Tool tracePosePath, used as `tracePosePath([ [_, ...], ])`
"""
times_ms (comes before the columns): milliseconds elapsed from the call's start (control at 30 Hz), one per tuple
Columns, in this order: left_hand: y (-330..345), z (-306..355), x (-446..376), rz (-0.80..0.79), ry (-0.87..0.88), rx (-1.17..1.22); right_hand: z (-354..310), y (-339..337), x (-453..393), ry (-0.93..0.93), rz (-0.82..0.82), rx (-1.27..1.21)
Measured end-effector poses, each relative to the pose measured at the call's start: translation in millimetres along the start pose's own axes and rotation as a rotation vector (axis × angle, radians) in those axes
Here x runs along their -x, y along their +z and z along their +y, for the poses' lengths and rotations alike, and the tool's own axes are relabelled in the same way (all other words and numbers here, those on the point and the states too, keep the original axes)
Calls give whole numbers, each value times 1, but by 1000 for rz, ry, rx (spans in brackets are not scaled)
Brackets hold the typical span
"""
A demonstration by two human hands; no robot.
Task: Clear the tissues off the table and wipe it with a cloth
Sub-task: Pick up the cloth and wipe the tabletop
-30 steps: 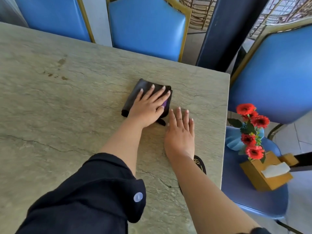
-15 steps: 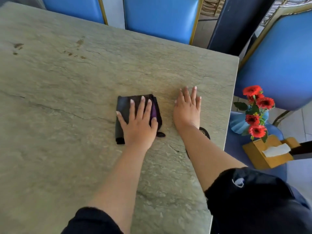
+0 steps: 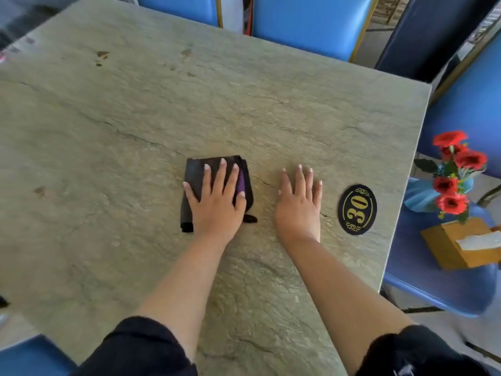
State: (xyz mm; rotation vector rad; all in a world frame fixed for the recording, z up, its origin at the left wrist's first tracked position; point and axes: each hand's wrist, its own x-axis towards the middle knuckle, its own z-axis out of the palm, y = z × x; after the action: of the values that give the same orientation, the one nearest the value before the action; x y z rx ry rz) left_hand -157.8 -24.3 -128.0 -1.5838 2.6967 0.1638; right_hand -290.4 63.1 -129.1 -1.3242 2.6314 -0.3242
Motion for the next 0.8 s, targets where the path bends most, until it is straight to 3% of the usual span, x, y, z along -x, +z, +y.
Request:
tracePosePath([
  [100,4,1,72,27,293,-36,1,-1,2,-5,-1,1],
  [200,1,-41,105,25,511,-65,1,-3,8,3,-38,-7],
  [267,0,-79,97,31,439,-70,-6,-4,23,4,-72,-23],
  [333,-1,-105,82,9,225,-75,-17,-2,48,-6,-90,-43],
  [400,-2,-109,69,-2,54,-75,-30,1,76,-21,-95,-53],
  [467,-2,-98,70,-16,18,-62,-41,7,102,-35,-77,-51],
  [533,-3,-85,90,-38,109,-79,-48,11,125,-26,-44,-64],
  [667,0,-75,162,-94,452,-128,-54,13,166,89,33,-162],
  [800,-10,-103,148,-169,692,-125,-72,26,205,259,140,-195],
])
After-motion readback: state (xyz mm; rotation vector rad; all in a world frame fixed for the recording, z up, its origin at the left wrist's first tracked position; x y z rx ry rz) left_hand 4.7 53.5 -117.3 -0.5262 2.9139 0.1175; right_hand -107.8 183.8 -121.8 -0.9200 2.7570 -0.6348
